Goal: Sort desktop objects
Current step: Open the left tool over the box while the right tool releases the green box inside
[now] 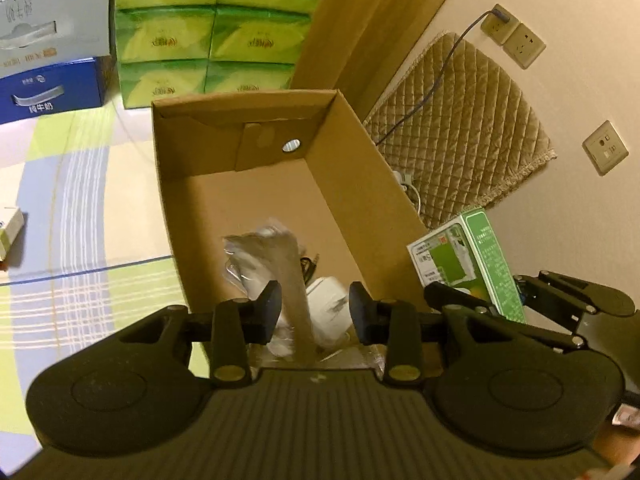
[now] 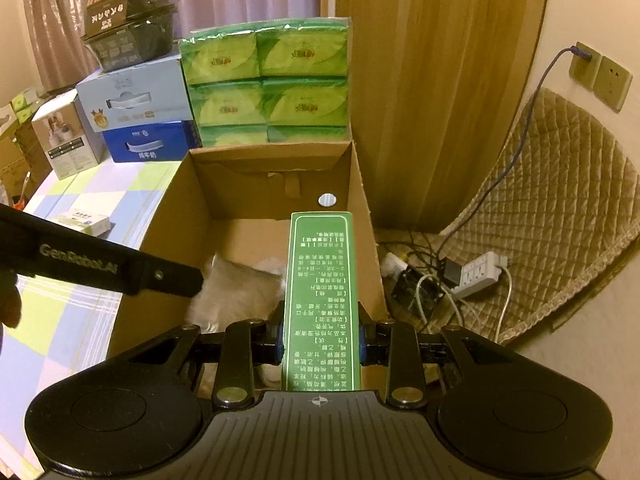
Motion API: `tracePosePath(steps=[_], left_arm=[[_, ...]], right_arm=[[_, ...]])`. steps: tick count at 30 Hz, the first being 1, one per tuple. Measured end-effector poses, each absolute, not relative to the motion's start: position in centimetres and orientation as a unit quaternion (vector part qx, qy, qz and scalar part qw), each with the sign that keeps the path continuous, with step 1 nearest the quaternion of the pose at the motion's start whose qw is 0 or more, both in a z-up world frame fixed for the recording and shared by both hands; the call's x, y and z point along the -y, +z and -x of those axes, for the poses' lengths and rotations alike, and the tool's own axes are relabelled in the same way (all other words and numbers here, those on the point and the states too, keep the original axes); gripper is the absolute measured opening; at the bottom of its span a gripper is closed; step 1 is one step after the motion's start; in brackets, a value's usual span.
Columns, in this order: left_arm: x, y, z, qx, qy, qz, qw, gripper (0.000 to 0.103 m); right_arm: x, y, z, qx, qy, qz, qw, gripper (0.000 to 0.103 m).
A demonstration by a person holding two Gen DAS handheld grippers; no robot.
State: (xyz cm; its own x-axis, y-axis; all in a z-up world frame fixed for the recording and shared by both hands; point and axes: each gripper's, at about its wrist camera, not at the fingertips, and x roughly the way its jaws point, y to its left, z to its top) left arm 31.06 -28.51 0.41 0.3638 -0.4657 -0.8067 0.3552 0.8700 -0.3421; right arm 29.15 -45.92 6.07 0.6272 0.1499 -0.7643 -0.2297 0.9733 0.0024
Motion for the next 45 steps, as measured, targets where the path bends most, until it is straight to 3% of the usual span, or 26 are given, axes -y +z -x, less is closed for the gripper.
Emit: tracePosePath(steps=[15,25,30,38,45], left_arm=[[25.3,1.0,-30.4,-0.492,-0.238,0.037,0.836,0.035],[24.9,0.7,-29.4,-0.495,-0.242,0.027,0.834,0.043],[24.2,0.8,-28.8,-0.494,-0.241,0.029,0.835,0.050],[22.1,1.6,-27.6,-0.489,-0.232,0.025,0.841,0.054],[19.9,2.5,-25.6,-0.480,-0.224,0.018,0.848,0.066]], right_arm=[[45.6,4.9,-29.7,-0.432,0.111,0.033,0.894,0.028],[45.9,5.4,-29.8,-0.422,0.111,0.001,0.900,0.031],[46.7,5.8,-28.7,-0.419,0.104,-0.006,0.902,0.049],[47.6,7.2,-26.7,-0.410,0.095,-0.012,0.907,0.060],[46.1,7.9,-24.5,-0.405,0.108,-0.011,0.908,0.079]])
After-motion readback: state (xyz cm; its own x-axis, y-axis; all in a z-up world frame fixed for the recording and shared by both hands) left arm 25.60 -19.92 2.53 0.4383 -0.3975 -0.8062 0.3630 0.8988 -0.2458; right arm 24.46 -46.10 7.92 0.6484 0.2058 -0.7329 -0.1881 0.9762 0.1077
